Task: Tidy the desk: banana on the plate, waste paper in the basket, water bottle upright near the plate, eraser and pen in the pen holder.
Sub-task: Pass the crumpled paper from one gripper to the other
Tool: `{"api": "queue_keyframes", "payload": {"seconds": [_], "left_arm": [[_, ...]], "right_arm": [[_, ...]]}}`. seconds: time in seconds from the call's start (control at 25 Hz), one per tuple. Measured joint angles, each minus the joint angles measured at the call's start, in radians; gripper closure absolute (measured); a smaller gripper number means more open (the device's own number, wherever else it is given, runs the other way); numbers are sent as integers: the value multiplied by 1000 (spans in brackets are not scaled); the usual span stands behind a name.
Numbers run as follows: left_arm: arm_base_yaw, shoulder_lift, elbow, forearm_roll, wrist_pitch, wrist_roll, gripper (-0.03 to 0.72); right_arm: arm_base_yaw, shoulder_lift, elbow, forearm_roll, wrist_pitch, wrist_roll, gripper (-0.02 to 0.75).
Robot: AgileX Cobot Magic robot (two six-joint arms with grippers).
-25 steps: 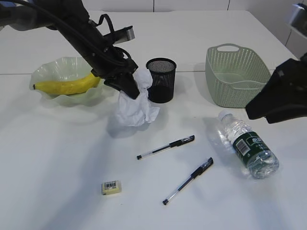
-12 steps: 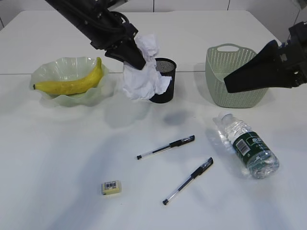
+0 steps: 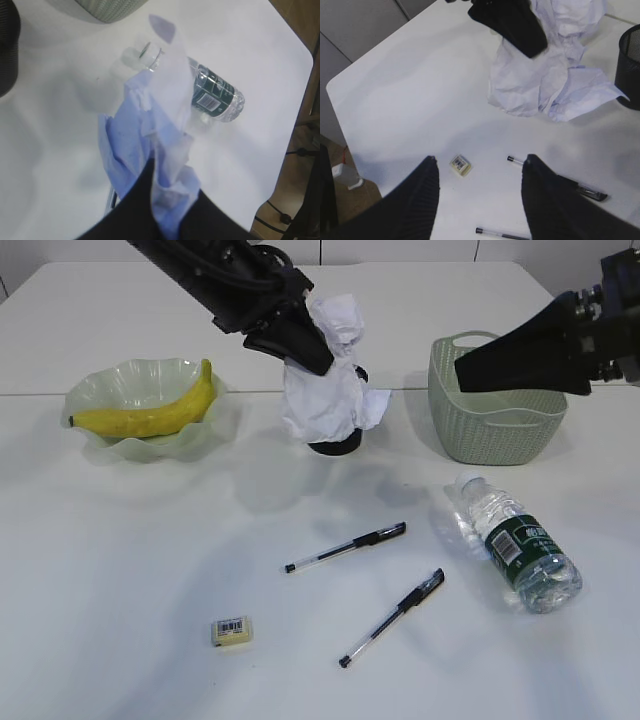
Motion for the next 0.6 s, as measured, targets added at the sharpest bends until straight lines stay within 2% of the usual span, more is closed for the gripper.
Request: {"api": "queue_keyframes", "payload": {"seconds": [0.32,0.6], "left_arm": [[-11,-21,0,-42,0,2,687],[-50,-58,0,-58,2,6,687]], "right_arm": [[0,9,0,25,-67,-46,342],[0,88,0,100,-71,-91,343]]}}
